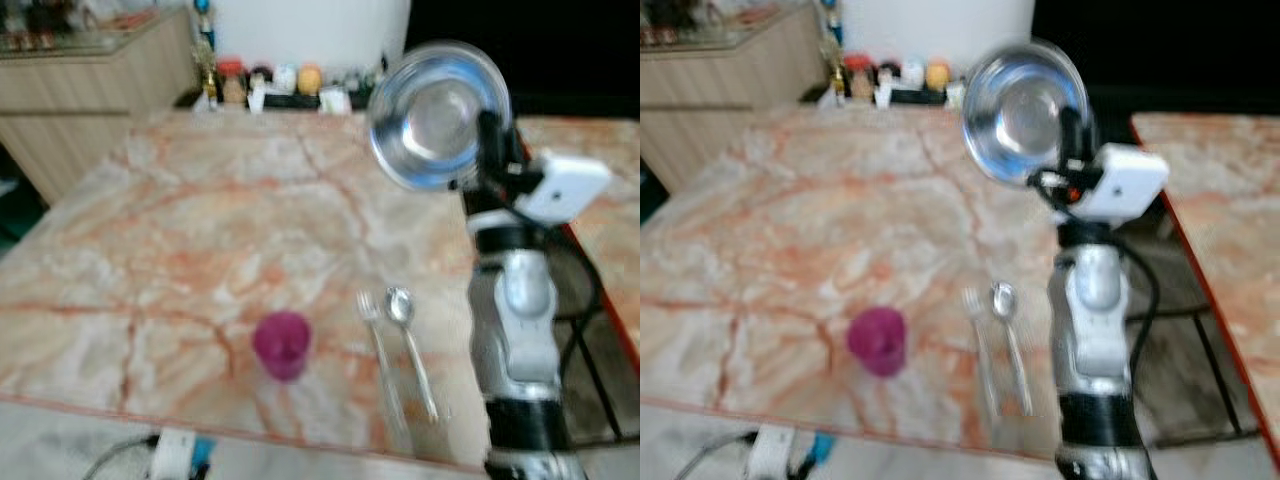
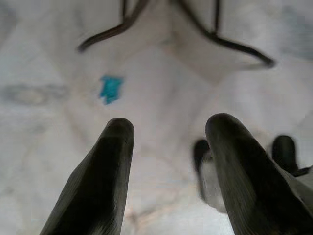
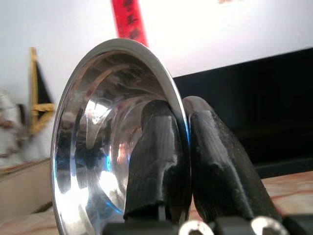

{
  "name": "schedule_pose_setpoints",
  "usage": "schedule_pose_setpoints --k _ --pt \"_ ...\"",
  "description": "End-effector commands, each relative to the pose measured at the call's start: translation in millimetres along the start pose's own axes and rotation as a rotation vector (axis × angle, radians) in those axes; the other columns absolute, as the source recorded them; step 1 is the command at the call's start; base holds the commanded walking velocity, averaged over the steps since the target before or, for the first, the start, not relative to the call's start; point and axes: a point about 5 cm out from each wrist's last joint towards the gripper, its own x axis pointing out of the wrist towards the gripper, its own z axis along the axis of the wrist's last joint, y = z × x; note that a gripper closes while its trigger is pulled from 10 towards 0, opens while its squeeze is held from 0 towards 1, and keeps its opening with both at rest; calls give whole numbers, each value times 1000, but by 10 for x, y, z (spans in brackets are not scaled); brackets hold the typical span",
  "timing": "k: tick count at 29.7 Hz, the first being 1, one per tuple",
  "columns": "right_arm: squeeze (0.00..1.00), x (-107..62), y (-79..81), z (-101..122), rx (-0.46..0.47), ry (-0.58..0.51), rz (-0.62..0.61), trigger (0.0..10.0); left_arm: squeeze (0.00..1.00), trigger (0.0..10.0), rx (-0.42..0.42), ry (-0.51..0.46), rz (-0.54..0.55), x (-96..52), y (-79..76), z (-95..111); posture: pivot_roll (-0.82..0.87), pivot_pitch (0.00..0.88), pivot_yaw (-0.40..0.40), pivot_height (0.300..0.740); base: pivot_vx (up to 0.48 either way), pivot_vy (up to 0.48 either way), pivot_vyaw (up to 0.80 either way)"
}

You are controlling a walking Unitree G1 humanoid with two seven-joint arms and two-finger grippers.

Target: Setting the table

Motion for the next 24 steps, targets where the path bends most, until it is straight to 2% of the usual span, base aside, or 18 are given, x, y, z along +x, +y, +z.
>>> schedule_pose_setpoints --k 1,24 --pt "0 6 65 22 15 -10 15 10000 0 10000 8 11 13 -8 66 -17 -20 4 29 740 0 -319 0" --pt "0 -10 48 -12 4 18 4 10000 0 10000 16 13 0 -6 41 -19 -27 5 27 740 0 -318 0"
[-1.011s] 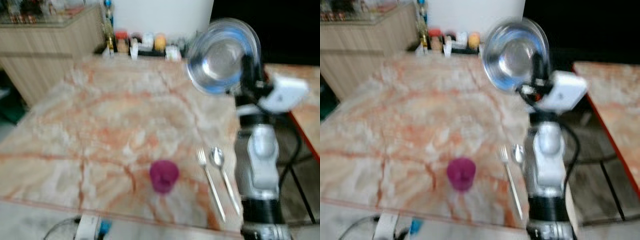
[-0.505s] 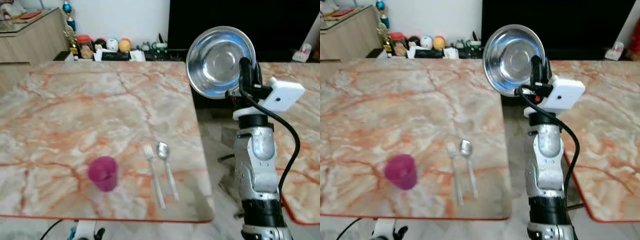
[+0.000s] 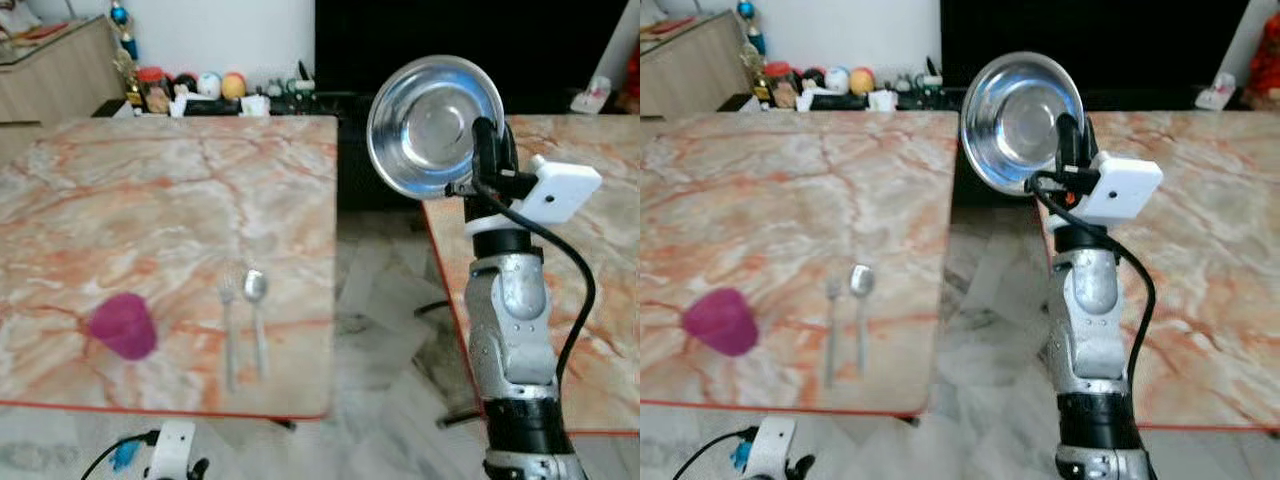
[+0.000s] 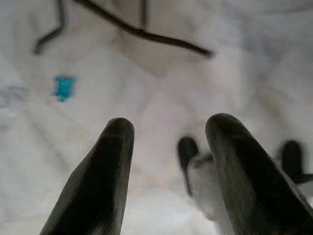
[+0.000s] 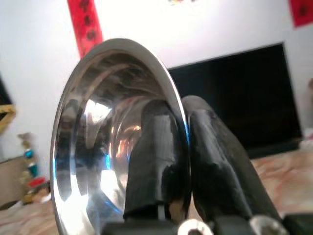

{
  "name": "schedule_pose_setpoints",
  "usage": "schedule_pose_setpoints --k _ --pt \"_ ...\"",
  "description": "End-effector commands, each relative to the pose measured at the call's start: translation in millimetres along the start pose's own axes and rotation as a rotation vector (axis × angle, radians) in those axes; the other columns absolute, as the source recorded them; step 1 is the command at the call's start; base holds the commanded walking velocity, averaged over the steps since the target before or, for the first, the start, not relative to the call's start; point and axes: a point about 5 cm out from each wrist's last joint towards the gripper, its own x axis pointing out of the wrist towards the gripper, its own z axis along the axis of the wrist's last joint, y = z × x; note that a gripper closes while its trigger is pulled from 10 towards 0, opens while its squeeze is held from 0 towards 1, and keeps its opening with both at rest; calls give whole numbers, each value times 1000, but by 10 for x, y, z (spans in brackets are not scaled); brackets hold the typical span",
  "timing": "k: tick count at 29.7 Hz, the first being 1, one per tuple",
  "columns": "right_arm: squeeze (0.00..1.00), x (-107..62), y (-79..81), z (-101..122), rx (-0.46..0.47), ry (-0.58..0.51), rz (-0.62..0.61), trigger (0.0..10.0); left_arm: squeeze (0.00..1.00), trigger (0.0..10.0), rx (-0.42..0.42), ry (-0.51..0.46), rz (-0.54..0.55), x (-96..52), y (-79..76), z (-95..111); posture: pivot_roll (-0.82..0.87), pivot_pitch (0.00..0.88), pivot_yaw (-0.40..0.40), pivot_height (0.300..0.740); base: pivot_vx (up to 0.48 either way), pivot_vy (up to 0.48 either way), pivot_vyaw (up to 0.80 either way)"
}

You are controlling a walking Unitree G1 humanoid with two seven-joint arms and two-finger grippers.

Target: Setting the table

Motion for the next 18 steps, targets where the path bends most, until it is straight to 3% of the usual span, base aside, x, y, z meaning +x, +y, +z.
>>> schedule_pose_setpoints --k 1,18 --pt "0 41 102 63 16 -26 30 10000 0 10000 12 14 16 -11 93 -18 -25 4 26 740 0 -315 0" --pt "0 43 92 51 3 -9 25 10000 0 10000 15 -5 10 -2 80 26 -30 4 29 740 0 -313 0"
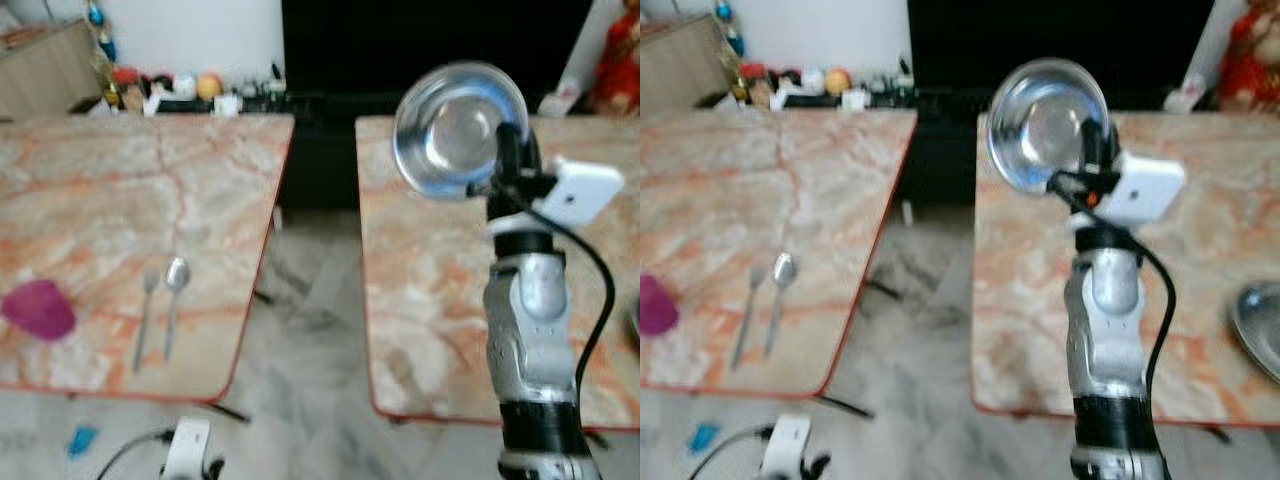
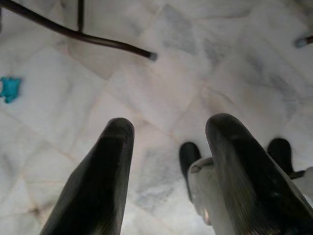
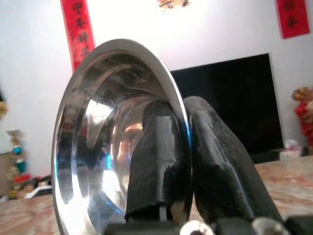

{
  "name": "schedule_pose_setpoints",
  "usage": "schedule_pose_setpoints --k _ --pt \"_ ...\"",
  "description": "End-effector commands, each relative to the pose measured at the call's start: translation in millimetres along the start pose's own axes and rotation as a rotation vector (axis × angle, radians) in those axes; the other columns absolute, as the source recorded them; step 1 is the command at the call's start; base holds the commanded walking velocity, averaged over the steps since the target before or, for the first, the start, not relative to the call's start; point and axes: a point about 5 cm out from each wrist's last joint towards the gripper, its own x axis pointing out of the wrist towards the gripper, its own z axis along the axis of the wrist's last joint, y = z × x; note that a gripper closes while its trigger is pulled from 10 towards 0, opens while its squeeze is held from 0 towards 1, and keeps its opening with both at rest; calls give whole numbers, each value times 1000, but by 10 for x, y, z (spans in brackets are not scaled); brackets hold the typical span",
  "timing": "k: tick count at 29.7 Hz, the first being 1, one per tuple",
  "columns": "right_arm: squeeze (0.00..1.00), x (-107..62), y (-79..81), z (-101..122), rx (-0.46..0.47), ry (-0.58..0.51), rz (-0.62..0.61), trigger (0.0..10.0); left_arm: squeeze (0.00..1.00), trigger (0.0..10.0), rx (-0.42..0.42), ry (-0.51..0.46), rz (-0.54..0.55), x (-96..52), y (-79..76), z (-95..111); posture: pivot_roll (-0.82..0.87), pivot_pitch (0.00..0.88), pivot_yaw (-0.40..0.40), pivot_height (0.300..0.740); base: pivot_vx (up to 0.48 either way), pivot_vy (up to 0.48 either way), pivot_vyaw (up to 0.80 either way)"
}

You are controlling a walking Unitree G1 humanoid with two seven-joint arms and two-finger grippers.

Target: Setting the table

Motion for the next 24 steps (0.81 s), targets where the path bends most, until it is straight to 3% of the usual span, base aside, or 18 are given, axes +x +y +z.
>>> schedule_pose_setpoints --k 1,24 --pt "0 23 15 55 1 -20 6 10000 0 10000 7 6 6 -6 34 -13 -30 4 29 740 0 -315 0" --pt "0 -44 -57 18 1 11 -35 10000 0 10000 17 -13 -7 9 -4 43 -33 7 33 740 0 -284 0"
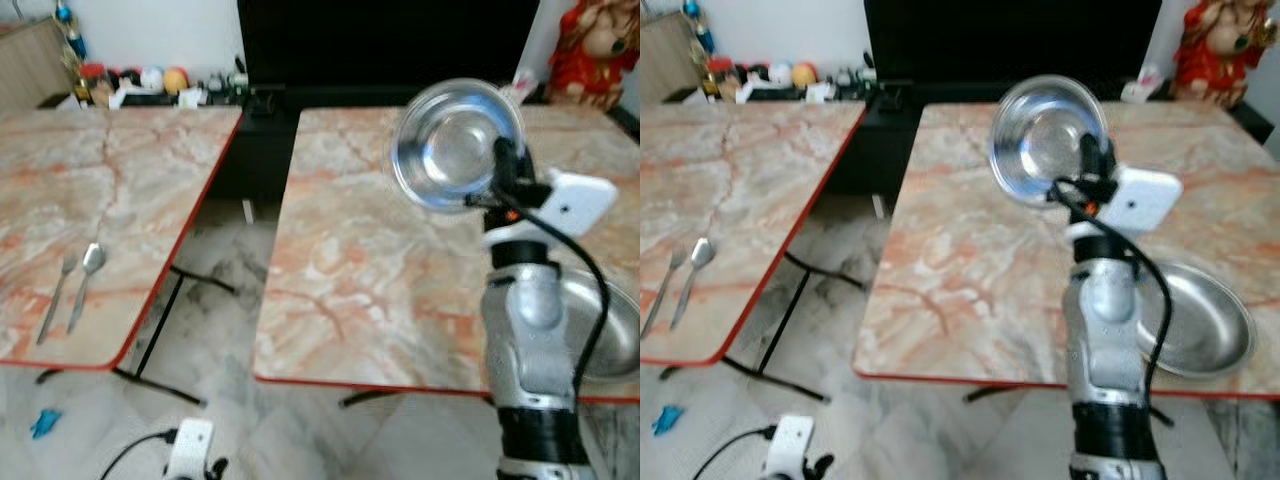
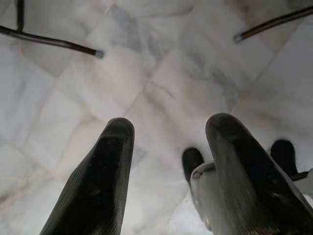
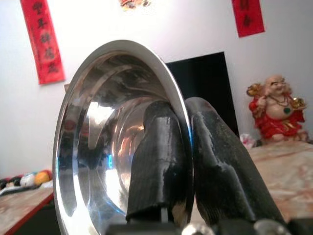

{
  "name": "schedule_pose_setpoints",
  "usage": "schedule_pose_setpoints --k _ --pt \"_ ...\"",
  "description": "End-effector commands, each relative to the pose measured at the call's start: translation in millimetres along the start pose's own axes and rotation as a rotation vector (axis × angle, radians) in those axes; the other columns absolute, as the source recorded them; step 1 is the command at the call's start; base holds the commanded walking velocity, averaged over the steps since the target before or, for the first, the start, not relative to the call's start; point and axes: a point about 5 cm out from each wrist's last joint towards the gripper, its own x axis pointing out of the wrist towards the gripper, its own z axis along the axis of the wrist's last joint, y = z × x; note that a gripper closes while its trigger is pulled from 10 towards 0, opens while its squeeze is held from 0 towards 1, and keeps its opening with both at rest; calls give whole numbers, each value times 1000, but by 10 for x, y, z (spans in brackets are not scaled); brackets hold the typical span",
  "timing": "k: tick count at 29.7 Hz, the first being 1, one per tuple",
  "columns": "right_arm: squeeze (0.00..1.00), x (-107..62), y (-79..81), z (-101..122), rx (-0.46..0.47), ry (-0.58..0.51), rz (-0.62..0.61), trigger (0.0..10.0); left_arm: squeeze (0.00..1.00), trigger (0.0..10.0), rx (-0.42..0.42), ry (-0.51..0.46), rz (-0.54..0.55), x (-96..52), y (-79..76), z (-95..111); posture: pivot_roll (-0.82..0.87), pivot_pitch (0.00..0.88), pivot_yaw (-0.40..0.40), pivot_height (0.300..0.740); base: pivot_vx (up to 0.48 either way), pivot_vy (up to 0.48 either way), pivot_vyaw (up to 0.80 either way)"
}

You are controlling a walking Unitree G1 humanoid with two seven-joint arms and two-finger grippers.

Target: Setting the table

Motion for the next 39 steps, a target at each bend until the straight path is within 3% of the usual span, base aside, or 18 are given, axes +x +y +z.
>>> schedule_pose_setpoints --k 1,9,14,15,22,26,32,35,39 --pt "0 10 67 66 9 -24 19 10000 0 10000 3 3 8 -9 35 -19 -32 7 32 740 0 0 0" --pt "0 -45 -67 72 -6 -1 -70 10000 0 10000 3 12 -1 -12 44 -31 -36 9 35 740 0 0 0" --pt "0 -178 -320 21 -32 96 -311 10000 0 10000 7 18 -9 -12 48 -34 -42 10 38 740 0 0 0" --pt "0 -228 -357 9 32 101 -375 10000 0 10000 10 19 -11 -12 47 -35 -40 7 38 740 0 0 0" --pt "0 -469 -513 -5 41 141 -620 10000 0 10000 21 27 -15 -19 48 -60 -41 5 39 740 0 0 0" --pt "0 -576 -522 -4 25 182 -682 10000 0 10000 28 31 -18 -23 48 -73 -43 5 41 740 0 0 0" --pt "0 -651 -515 -68 55 253 -678 10000 0 10000 34 39 -24 -24 36 -87 -45 5 38 740 0 0 0" --pt "0 -784 -559 -182 121 330 -758 10000 0 10000 33 43 -26 -24 26 -94 -44 5 36 740 0 0 0" --pt "0 -856 -633 -214 164 345 -825 10000 0 10000 33 43 -27 -23 19 -92 -46 5 38 740 0 0 0"
